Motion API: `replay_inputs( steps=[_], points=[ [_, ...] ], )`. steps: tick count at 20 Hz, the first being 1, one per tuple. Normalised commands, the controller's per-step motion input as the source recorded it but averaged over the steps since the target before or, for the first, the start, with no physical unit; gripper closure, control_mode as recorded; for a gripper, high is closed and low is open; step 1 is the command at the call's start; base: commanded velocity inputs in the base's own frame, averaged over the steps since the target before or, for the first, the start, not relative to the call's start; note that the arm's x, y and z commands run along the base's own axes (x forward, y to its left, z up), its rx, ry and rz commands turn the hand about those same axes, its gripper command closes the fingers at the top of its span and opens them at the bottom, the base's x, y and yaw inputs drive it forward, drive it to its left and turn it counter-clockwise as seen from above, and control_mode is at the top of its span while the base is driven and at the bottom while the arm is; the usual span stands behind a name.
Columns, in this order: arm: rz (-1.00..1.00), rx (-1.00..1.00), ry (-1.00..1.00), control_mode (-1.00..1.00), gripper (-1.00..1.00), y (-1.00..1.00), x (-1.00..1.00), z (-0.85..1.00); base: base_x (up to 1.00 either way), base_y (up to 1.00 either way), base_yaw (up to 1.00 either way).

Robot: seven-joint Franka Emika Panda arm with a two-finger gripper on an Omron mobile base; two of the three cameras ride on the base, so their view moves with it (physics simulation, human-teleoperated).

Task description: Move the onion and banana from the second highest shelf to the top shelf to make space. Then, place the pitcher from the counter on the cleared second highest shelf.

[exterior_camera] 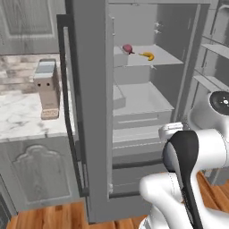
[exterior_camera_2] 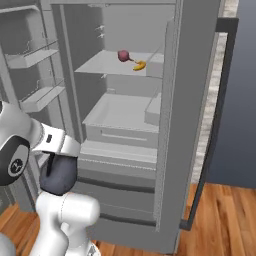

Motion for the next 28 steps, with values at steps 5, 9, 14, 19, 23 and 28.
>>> replay_inputs(
  steps=[5, 9, 14, 19, 23, 28],
  points=[
    [0.0, 0.0, 0.0, 1.0, 1.0, 0.0, 0.0, 0.0, 0.51, -0.23, 0.14],
    [0.0, 0.0, 0.0, 1.0, 1.0, 0.0, 0.0, 0.0, 0.37, -0.31, 0.14],
    [0.0, 0.0, 0.0, 1.0, 1.0, 0.0, 0.0, 0.0, 0.25, -0.46, 0.13],
    [0.0, 0.0, 0.0, 1.0, 1.0, 0.0, 0.0, 0.0, 0.34, -0.51, 0.13],
    [0.0, 0.0, 0.0, 1.0, 1.0, 0.0, 0.0, 0.0, 0.5, -0.12, 0.11],
    [0.0, 0.0, 0.0, 1.0, 1.0, 0.0, 0.0, 0.0, 0.49, 0.1, 0.01]
  ],
)
